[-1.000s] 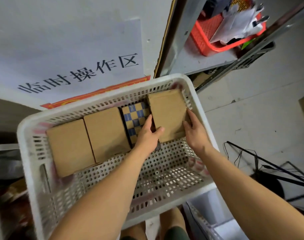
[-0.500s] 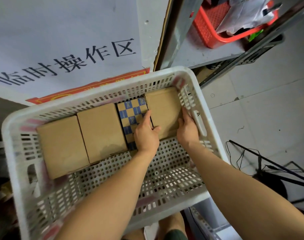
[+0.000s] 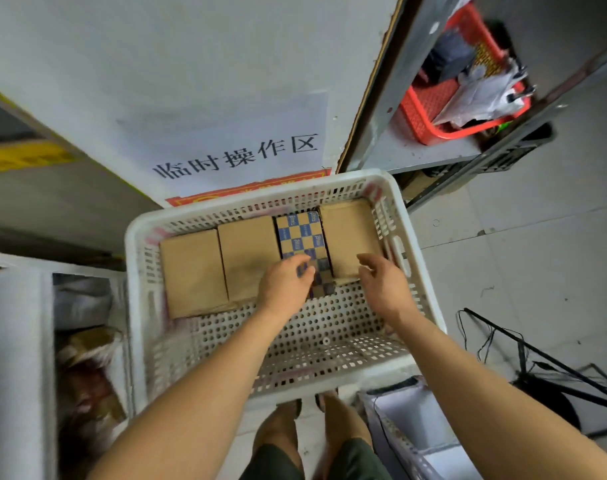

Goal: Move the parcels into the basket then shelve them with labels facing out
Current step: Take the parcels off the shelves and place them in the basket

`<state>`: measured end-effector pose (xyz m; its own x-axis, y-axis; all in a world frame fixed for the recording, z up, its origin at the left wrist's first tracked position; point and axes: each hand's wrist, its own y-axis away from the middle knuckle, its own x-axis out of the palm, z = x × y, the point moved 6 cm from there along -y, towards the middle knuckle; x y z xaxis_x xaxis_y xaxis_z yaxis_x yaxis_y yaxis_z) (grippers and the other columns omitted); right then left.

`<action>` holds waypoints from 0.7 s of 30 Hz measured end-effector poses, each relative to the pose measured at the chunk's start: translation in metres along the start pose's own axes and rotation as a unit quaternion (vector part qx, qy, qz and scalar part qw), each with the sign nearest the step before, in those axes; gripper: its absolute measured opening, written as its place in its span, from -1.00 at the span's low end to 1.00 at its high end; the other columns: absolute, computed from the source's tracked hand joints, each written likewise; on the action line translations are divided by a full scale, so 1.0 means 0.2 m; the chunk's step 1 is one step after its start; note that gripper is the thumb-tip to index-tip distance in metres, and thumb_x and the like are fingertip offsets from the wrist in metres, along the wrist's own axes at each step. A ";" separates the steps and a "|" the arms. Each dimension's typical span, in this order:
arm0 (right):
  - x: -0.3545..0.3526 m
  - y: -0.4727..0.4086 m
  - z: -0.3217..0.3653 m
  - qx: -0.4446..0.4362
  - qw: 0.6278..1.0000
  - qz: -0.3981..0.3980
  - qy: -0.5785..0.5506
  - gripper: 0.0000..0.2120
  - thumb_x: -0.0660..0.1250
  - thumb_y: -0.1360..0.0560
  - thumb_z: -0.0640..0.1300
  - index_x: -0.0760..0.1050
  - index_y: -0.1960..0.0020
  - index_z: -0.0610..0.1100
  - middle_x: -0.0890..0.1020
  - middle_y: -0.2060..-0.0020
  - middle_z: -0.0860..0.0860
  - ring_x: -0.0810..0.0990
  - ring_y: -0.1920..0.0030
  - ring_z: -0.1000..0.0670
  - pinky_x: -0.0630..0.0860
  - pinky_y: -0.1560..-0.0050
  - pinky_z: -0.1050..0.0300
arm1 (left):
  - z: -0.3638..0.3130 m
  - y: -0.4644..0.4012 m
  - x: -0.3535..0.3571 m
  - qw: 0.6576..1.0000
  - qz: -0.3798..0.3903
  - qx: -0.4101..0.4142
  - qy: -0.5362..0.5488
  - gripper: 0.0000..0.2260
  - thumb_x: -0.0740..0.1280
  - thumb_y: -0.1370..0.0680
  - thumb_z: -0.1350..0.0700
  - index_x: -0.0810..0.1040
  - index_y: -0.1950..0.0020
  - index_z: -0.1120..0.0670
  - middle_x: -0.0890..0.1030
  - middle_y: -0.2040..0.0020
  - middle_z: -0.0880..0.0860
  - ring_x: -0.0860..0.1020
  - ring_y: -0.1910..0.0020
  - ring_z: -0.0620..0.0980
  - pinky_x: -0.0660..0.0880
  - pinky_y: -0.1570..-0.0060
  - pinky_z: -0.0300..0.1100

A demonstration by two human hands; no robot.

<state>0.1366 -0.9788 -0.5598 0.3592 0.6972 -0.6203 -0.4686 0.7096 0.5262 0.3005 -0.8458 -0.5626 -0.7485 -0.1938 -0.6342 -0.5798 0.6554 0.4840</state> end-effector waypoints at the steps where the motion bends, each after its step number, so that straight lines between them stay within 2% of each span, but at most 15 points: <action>1: -0.01 0.06 0.07 -0.010 1.000 0.012 0.009 -0.63 0.25 -0.72 -0.11 0.48 -0.51 -0.06 0.58 -0.43 0.01 0.55 -0.41 0.00 0.47 -0.36 0.15 | 0.01 0.07 -0.10 1.000 -0.010 -0.004 -0.011 -0.67 0.29 -0.71 -0.08 0.57 -0.46 -0.05 0.65 -0.35 -0.04 0.65 -0.20 0.02 0.58 -0.20 -0.10; 5: -0.03 0.31 0.41 -0.089 0.992 0.067 0.051 -0.64 0.26 -0.72 -0.08 0.48 -0.50 -0.07 0.60 -0.39 0.02 0.56 -0.27 0.10 0.51 -0.27 0.19 | 0.07 0.34 -0.45 0.998 -0.046 -0.014 -0.034 -0.66 0.29 -0.70 -0.10 0.58 -0.44 -0.05 0.65 -0.35 -0.05 0.63 -0.23 -0.01 0.54 -0.18 -0.16; 9: 0.00 0.51 0.73 -0.171 0.975 0.109 0.092 -0.64 0.27 -0.71 -0.03 0.50 -0.49 -0.03 0.62 -0.36 0.06 0.60 -0.30 0.05 0.57 -0.33 0.06 | 0.15 0.62 -0.76 0.996 -0.077 -0.024 -0.024 -0.65 0.31 -0.70 -0.08 0.59 -0.44 -0.01 0.64 -0.37 0.00 0.60 -0.30 0.02 0.48 -0.22 -0.18; 11: 0.03 0.59 0.88 -0.204 0.964 0.125 0.111 -0.65 0.28 -0.71 -0.04 0.52 -0.47 -0.03 0.64 -0.33 0.06 0.61 -0.26 0.07 0.52 -0.29 0.15 | 0.20 0.76 -0.89 0.994 -0.103 -0.039 -0.011 -0.65 0.32 -0.70 -0.07 0.59 -0.44 0.01 0.64 -0.37 0.03 0.59 -0.32 0.06 0.50 -0.28 -0.12; 13: 0.06 0.64 1.01 -0.240 0.954 0.135 0.116 -0.68 0.31 -0.70 -0.06 0.56 -0.43 -0.04 0.67 -0.29 0.04 0.62 -0.23 0.07 0.49 -0.23 0.19 | 0.24 0.90 -1.01 0.989 -0.136 -0.059 -0.003 -0.66 0.33 -0.69 -0.07 0.59 -0.43 -0.01 0.66 -0.34 0.03 0.61 -0.28 0.06 0.54 -0.25 -0.08; 16: 0.13 0.73 1.20 -0.306 0.930 0.156 0.131 -0.71 0.32 -0.68 -0.07 0.60 -0.38 -0.06 0.69 -0.20 0.05 0.65 -0.22 0.04 0.52 -0.18 0.18 | 0.32 1.10 -1.16 0.978 -0.190 -0.087 -0.015 -0.66 0.33 -0.68 -0.11 0.60 -0.42 -0.05 0.67 -0.32 0.00 0.60 -0.25 0.05 0.50 -0.16 -0.11; 21: 0.31 0.96 1.55 -0.407 0.868 0.229 0.169 -0.70 0.34 -0.67 -0.06 0.60 -0.38 -0.04 0.70 -0.22 0.03 0.65 -0.22 0.05 0.54 -0.26 0.12 | 0.45 1.52 -1.35 0.941 -0.296 -0.166 0.019 -0.68 0.34 -0.67 -0.09 0.62 -0.39 -0.05 0.68 -0.30 0.01 0.60 -0.28 0.08 0.48 -0.30 -0.08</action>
<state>0.3195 -0.7681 -0.3177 -0.2072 0.7200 -0.6623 -0.9643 -0.0362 0.2624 0.3555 -0.5280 -0.2990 -0.2712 -0.4832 -0.8325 -0.9621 0.1612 0.2199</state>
